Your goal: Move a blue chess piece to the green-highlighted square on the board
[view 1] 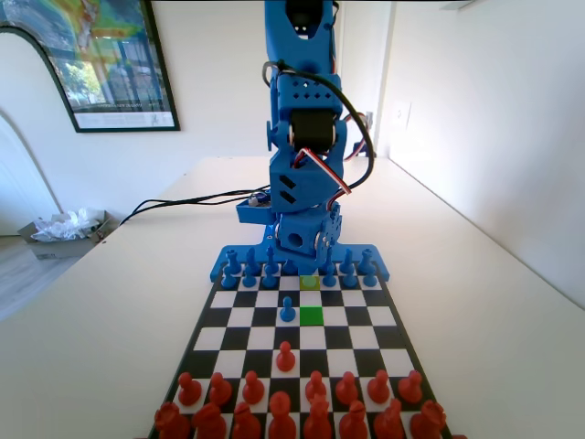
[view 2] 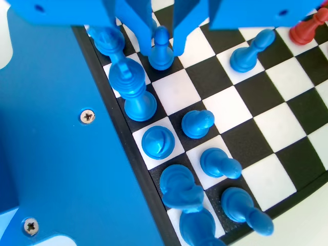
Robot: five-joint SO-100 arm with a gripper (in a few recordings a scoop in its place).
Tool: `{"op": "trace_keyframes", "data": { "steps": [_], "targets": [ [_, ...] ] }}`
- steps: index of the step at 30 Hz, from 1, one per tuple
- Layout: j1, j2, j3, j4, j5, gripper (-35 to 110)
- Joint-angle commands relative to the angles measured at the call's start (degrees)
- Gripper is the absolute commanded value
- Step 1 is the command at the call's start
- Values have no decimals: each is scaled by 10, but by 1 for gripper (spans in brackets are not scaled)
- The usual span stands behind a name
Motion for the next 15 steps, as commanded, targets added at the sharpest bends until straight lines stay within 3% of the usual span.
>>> {"op": "trace_keyframes", "data": {
  "steps": [1, 15],
  "targets": [
    [-5, 5, -9, 10, -4, 5],
    [-1, 8, -23, 41, -3, 1]
  ]
}}
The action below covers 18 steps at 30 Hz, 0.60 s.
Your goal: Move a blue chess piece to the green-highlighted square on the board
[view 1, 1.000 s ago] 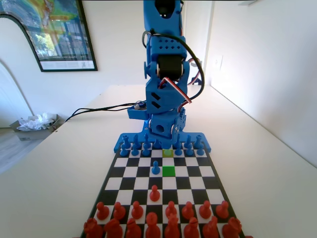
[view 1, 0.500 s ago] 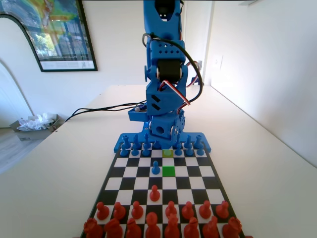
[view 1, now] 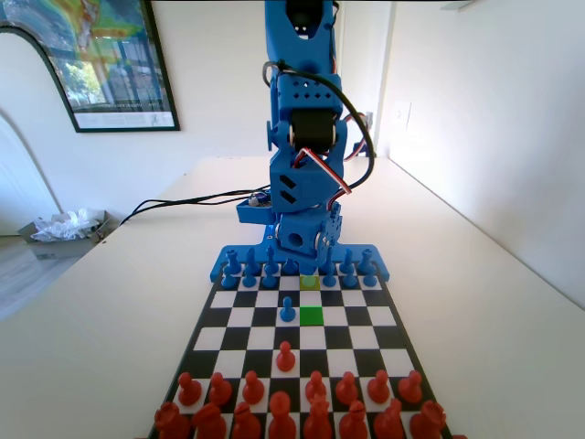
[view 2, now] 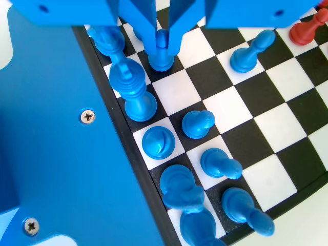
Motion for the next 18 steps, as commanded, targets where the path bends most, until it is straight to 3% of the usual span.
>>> {"op": "trace_keyframes", "data": {
  "steps": [1, 6, 18],
  "targets": [
    [2, 9, -33, 47, -2, 1],
    [10, 9, -105, 137, 8, 1],
    [8, -40, -201, 169, 63, 1]
  ]
}}
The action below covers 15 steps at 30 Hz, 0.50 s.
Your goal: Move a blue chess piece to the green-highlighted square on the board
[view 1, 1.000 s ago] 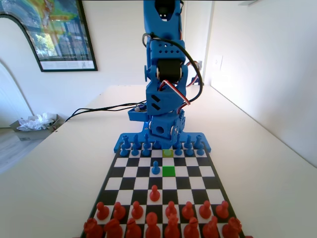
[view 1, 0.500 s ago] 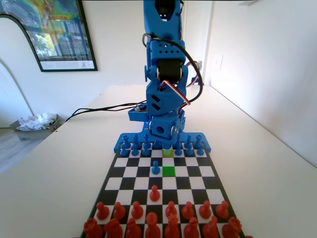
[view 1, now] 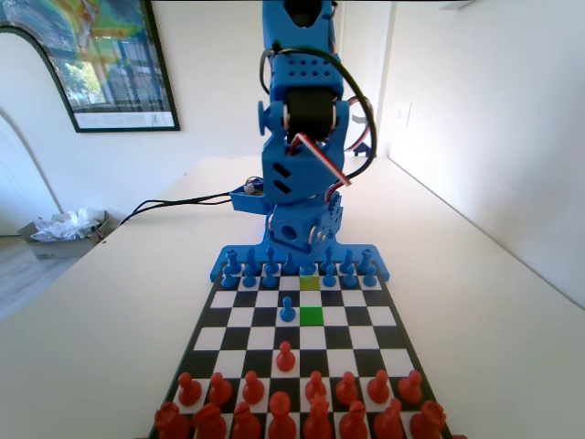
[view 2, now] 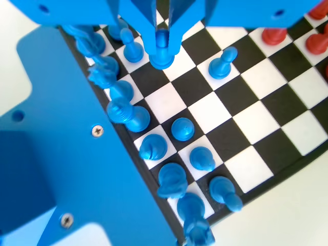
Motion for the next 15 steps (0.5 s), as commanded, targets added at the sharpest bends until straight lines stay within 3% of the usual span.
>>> {"op": "trace_keyframes", "data": {
  "steps": [1, 15],
  "targets": [
    [-5, -7, -58, 9, 16, 1],
    [-28, -78, -151, -4, 122, 1]
  ]
}}
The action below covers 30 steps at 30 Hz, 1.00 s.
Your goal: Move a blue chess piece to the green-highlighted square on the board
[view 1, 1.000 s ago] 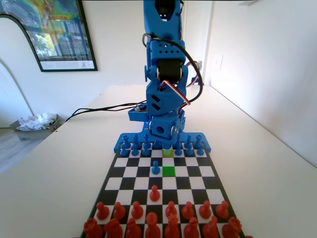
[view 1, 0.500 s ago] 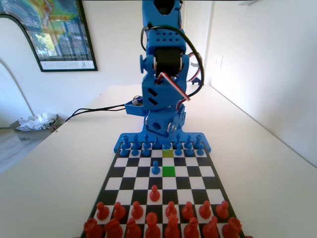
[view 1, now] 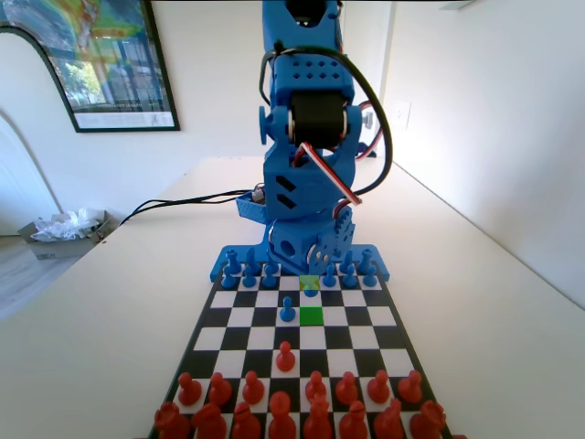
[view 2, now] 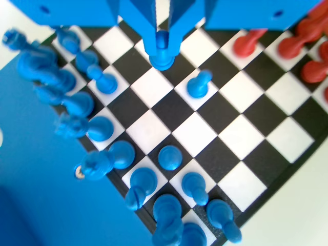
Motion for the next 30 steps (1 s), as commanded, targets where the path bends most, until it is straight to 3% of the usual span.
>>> {"op": "trace_keyframes", "data": {
  "steps": [1, 30],
  "targets": [
    [-12, 8, -45, -4, 9, 1],
    [8, -4, 48, -120, -17, 1]
  ]
}}
